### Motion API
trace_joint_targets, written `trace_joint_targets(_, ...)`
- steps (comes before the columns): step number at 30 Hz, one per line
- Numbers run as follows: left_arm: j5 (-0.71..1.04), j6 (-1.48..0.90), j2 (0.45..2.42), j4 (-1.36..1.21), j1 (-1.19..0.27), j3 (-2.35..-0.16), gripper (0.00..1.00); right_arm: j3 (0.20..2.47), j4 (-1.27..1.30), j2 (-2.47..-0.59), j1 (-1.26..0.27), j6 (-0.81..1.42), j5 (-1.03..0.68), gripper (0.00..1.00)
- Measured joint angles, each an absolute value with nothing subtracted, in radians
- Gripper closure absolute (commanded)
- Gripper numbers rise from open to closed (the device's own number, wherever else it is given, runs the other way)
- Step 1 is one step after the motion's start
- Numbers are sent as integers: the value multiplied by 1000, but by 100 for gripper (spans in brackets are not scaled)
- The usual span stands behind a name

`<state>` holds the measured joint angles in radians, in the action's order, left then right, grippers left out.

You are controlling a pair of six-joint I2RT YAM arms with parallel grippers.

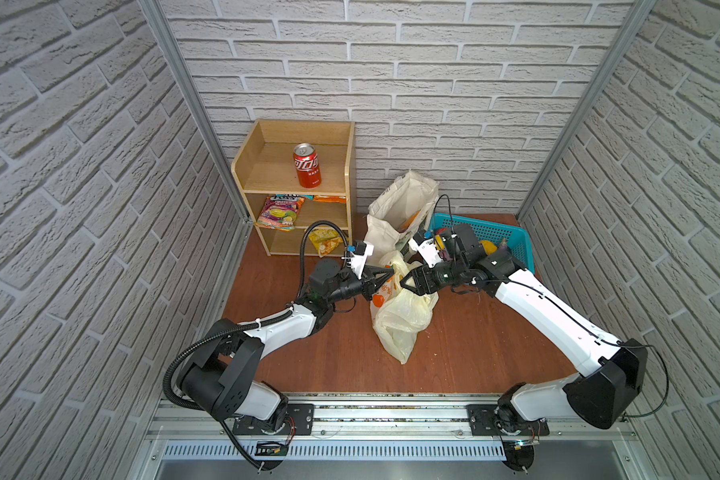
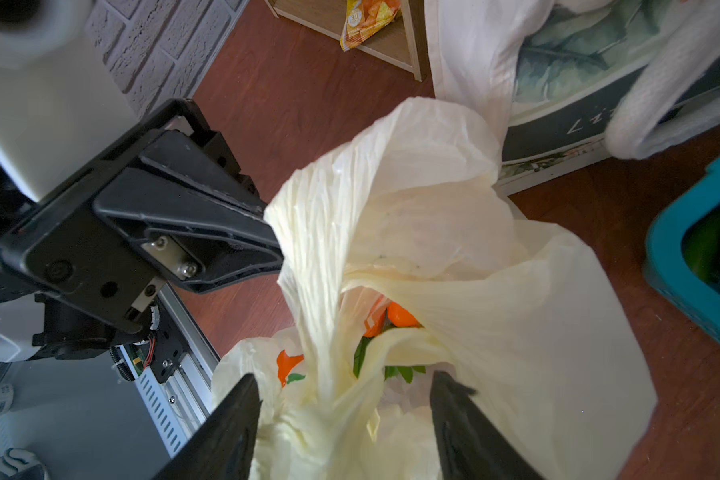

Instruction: Place the mixed food into the grocery bags and tie them

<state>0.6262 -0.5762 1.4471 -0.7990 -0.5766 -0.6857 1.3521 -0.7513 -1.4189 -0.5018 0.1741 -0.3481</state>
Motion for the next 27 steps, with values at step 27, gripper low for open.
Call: trace_joint_targets(27,483,-481,1464,-617,-615,-787,100,1233,-516,-1435,-347,178,-1045,95)
